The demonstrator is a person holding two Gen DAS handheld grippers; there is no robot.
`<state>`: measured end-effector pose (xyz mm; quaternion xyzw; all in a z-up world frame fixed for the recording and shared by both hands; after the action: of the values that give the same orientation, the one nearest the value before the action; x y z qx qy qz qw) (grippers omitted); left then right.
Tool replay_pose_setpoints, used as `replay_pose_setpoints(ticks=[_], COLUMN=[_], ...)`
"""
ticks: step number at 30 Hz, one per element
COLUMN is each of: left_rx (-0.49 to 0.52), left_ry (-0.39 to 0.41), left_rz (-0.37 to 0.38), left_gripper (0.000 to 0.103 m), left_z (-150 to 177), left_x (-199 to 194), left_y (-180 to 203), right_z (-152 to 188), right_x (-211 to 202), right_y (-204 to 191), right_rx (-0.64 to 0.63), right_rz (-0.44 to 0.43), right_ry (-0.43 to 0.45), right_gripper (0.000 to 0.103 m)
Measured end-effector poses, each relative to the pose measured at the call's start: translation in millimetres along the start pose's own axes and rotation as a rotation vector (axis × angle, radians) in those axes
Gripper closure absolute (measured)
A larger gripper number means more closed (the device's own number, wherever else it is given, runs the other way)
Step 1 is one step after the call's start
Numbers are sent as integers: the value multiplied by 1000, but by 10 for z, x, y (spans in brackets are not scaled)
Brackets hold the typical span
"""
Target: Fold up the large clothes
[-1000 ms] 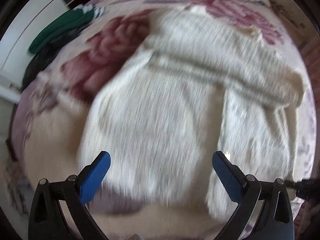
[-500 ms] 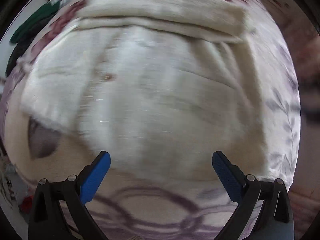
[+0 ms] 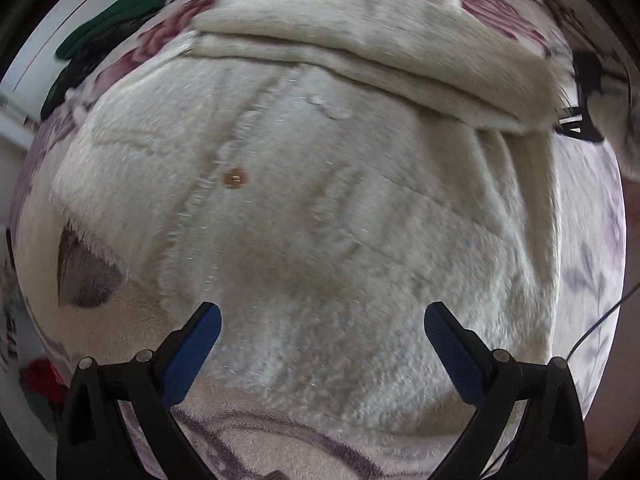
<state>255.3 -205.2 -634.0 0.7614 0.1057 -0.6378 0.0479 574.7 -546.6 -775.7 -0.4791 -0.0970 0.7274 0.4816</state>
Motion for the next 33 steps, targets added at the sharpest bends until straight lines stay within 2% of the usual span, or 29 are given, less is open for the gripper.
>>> replay_pose_setpoints(ticks=[1,5,7,9,11,14,15,16,18,20,22,24,25,27,29,31,33], left_rx=[-12,-24,-21,-3,15,51,69,84,122,185,282,341,337,278,240,239,279], left_ry=[-3,-10,-6,-13,-27,-32,-29,-29,-45,-52,-101,-137,-128,-101,-63,-32,-38], left_rz=[12,44,57,61,73,94,102,122,166,184,160,117,115,155,197,235,275], left_gripper=[0,0,0,0,0,0,0,0,0,0,0,0,0,0,0,0,0], left_z=[-12,-29,-26,5,45,91,67,55,46,93,321,504,569,573,543,534,578], left_x=[9,11,-7,-6,-9,-80,-110,-114,-113,-50,142,268,238,77,-112,-272,-280], left_y=[-14,6,38,64,119,293,346,416,618,842,1060,1116,1093,1023,1000,1102,1313], right_z=[21,14,-143,-252,-256,-150,-50,31,248,451,692,937,990,1105,1172,1226,1177], right_x=[61,-117,-271,-260,-205,-221,-349,-511,-921,-1218,-1452,-1573,-1625,-1659,-1719,-1688,-1629], right_y=[-31,-295,-323,-286,-276,-300,-232,-154,62,338,678,1091,1273,1524,1650,1621,1527], right_rx=[-25,-180,-188,-175,-223,-202,-175,-175,-201,-201,-159,-127,-122,-112,-113,-134,-161], right_rz=[22,165,200,228,257,210,198,192,217,247,268,311,334,363,346,329,293], right_ry=[31,211,307,327,311,202,160,154,166,171,175,175,177,174,154,143,134], right_gripper=[95,96,97,98,97,89,82,65,54,54,54,53,53,51,44,34,33])
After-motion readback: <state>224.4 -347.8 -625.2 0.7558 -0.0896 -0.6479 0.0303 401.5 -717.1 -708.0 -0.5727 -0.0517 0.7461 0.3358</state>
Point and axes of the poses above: each gripper's, at about its wrist camera, not at the fingertips, and x roughly the way its jaws point, y to its right, z to its underside, the point moved 9 cm from there along x, roughly the way its jaws point, and after that the axes turned 9 degrees about x, right-handed, at the moved point
